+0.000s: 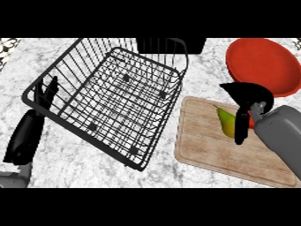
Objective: Pick the pear from the cutting board and place it in the tiered basket
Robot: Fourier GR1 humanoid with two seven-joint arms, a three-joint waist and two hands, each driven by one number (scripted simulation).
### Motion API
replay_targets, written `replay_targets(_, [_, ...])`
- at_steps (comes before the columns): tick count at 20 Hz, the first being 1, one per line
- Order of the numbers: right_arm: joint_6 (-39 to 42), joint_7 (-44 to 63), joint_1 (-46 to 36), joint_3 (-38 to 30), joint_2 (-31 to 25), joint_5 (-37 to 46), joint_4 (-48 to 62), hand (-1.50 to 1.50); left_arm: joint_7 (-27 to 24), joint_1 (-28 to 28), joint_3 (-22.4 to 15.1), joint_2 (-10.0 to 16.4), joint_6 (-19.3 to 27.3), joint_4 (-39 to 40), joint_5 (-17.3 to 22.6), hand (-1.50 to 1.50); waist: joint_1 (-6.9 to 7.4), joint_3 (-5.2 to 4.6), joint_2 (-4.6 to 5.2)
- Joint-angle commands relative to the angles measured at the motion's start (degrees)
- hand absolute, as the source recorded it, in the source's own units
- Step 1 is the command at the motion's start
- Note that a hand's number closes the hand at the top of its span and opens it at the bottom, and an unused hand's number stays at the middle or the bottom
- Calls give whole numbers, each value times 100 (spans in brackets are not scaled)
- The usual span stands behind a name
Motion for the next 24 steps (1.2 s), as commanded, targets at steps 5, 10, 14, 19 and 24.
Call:
replay_targets(5, [-150,16,184,-284,598,557,381,-150,-295,-49,-90,-132,-467,39,-31,0,-19,14,10])
replay_targets(10, [-226,-647,577,-432,394,1034,412,-150,-194,5,-23,-261,-475,-92,-181,0,-42,14,6])
replay_targets(14, [-125,-558,593,-661,665,1194,436,-150,-119,-152,-11,-430,-417,28,-427,0,-52,14,6])
replay_targets(19, [-171,-971,634,-766,846,1538,851,-150,-258,71,222,-350,-734,-126,-252,0,-41,14,4])
replay_targets(24, [-578,-1414,720,-884,1358,1387,1140,150,-17,132,193,-410,-792,-309,-195,0,-32,16,3])
